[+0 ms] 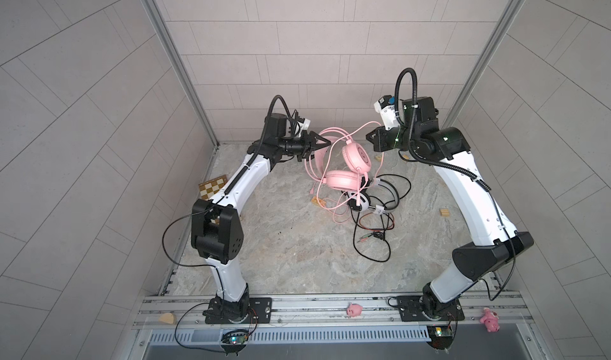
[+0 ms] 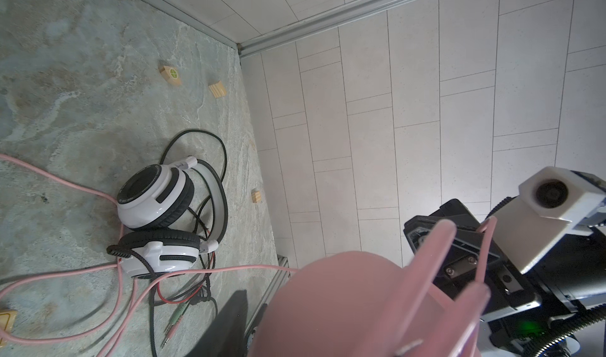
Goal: Wrap the headphones
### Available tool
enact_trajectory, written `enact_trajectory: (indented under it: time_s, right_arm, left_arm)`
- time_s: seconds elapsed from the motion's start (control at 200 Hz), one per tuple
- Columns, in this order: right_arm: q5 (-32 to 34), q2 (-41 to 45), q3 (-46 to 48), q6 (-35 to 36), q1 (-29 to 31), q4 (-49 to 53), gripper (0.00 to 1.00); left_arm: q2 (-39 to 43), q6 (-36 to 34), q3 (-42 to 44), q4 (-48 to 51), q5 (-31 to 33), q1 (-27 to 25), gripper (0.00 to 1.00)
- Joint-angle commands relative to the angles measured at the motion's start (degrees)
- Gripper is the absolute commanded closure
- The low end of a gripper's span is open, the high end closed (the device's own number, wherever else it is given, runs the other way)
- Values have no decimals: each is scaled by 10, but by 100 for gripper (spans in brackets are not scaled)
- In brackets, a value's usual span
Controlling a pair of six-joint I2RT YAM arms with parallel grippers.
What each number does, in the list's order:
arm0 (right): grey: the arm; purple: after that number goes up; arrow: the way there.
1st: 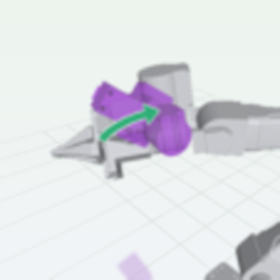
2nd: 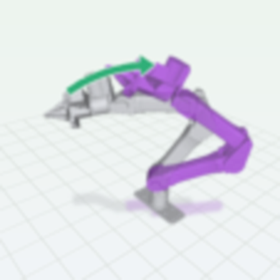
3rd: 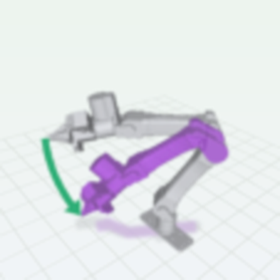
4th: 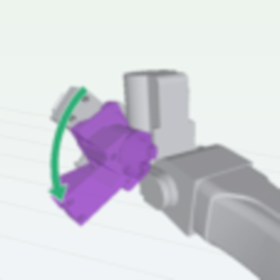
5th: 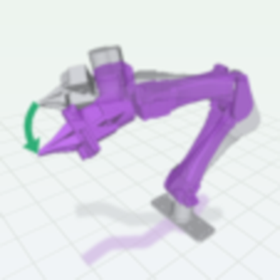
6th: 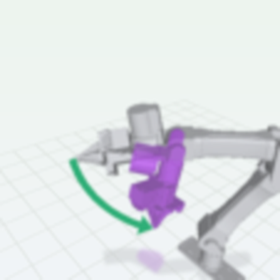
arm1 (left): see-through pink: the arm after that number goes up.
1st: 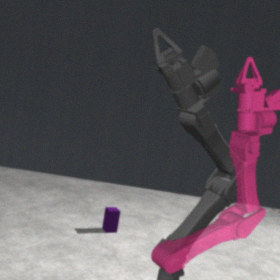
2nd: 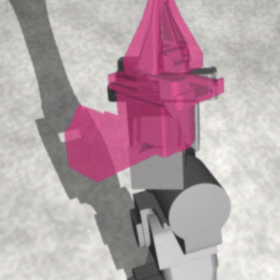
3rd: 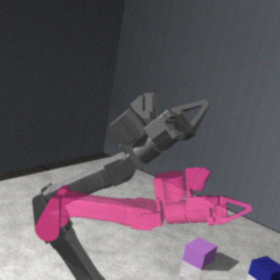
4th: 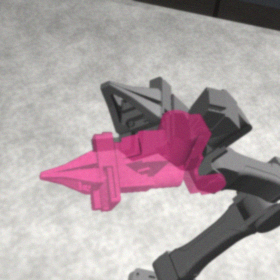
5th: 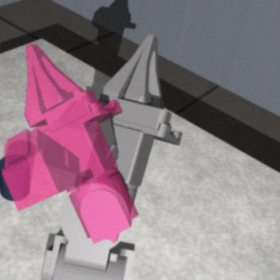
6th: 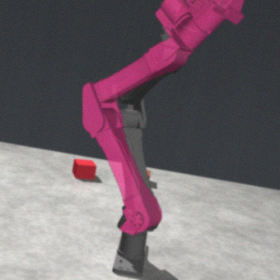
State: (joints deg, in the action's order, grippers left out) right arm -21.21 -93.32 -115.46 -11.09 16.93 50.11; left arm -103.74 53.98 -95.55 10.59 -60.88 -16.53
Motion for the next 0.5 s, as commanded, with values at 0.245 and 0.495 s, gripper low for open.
enact_trajectory:
  time_s: [0.245, 0.495]
  right_arm:
    - [-8, 35, 121, -26, -57, -67, 100]
    - [-61, 24, 191, -65, -58, -144, 100]
  left_arm:
    - [35, 76, 10, -113, -34, 17, 100]
    - [22, 198, 34, -282, -36, 33, 100]
